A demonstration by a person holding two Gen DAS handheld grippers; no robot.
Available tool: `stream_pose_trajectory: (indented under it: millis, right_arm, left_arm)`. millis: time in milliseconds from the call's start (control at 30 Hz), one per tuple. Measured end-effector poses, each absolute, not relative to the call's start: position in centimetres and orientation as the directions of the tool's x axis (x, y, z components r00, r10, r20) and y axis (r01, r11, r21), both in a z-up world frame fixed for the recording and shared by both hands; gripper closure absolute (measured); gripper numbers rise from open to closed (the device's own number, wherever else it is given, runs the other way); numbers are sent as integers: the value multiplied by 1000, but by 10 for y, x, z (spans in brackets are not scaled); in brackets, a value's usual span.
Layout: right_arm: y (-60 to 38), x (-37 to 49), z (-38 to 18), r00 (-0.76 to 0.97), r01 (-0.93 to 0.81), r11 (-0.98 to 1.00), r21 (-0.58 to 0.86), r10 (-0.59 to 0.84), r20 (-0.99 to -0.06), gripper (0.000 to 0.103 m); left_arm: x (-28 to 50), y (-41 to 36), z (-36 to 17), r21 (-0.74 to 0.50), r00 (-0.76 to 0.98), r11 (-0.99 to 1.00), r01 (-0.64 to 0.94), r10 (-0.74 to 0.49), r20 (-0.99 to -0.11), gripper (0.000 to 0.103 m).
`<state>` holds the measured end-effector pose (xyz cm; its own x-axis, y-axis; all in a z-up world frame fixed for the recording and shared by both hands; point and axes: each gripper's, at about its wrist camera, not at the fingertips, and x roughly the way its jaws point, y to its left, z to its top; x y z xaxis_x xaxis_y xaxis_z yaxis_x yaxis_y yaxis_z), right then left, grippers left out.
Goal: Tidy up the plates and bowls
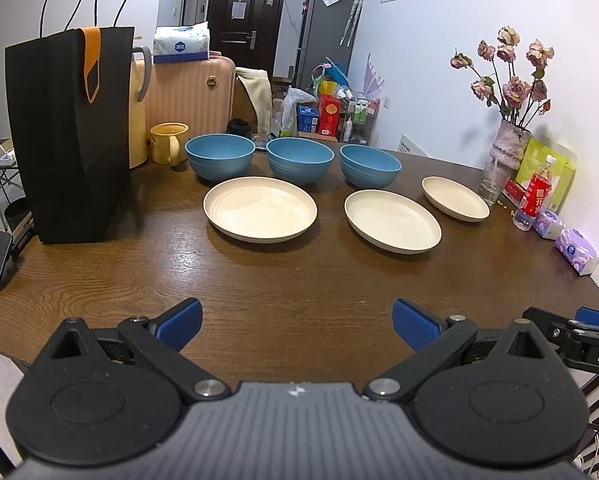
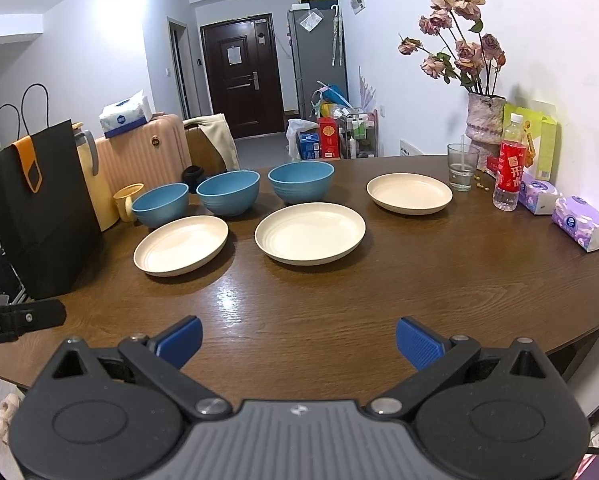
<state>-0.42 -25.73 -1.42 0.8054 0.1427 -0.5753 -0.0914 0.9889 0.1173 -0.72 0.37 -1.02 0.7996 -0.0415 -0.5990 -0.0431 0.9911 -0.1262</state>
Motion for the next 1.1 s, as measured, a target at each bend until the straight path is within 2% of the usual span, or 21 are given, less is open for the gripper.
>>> stream_pose_trajectory:
  millis: [1100]
  right_arm:
    - [-253, 3, -19, 797, -95, 989, 116, 145, -586, 0]
  left_arm:
    - [-4, 5, -10, -129, 794, 990, -49, -40, -607, 0]
